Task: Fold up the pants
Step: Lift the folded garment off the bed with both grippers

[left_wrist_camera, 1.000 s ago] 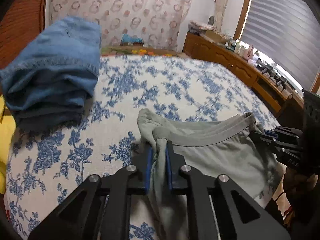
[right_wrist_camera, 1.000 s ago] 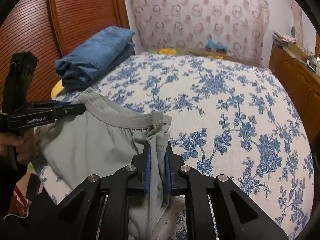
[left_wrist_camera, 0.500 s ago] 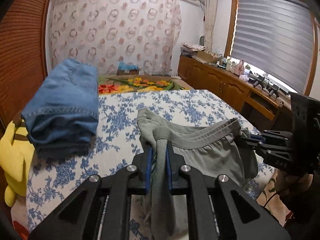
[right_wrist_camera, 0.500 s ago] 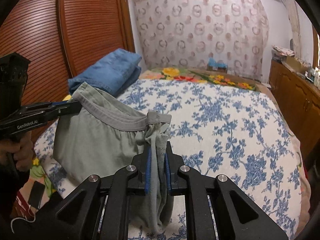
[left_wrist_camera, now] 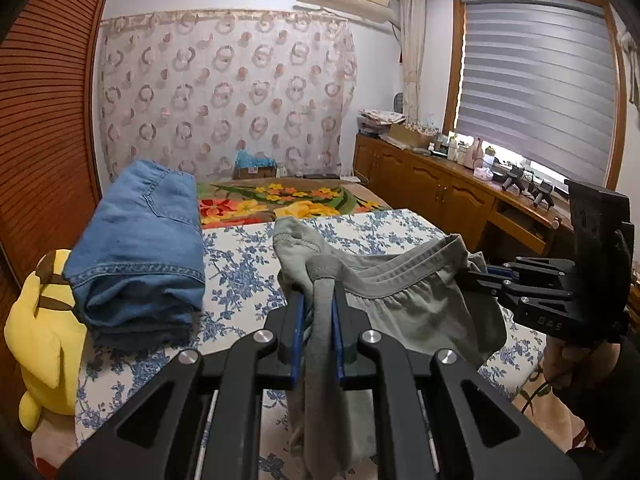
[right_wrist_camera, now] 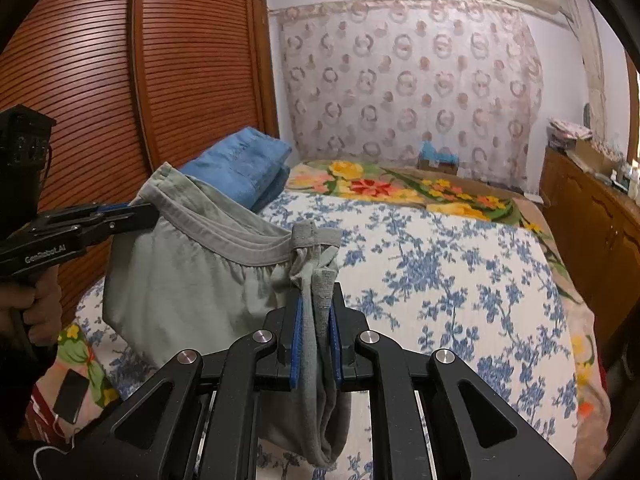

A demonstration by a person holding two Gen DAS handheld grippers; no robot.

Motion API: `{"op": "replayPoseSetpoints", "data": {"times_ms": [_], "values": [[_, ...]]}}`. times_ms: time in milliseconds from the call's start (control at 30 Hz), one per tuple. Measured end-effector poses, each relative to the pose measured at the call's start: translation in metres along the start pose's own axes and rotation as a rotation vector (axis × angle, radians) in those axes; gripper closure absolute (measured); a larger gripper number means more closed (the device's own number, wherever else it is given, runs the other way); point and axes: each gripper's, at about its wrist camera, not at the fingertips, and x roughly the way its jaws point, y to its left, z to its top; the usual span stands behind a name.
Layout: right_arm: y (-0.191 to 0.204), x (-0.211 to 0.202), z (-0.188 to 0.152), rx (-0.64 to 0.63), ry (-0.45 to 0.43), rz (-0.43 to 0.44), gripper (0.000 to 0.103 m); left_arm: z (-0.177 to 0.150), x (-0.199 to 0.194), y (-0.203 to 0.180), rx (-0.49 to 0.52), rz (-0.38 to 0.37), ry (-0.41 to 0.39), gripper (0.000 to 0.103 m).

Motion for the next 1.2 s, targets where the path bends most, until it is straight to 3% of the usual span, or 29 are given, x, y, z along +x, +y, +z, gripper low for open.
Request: {"op": "replayPoseSetpoints", "data": {"times_ms": [700,1200], "values": [[0.011,0.057,0.040,-0.100,0.019,0.049,0.094,0.013,0.023,0.044,-0.044,0.072,-0.003,0.093],[0.021,0.105,0.116,-0.216,-0.024,0.065,0.094,0.057,0.027,0.096,-0.043,0.147,-0.072,0.093]]}}
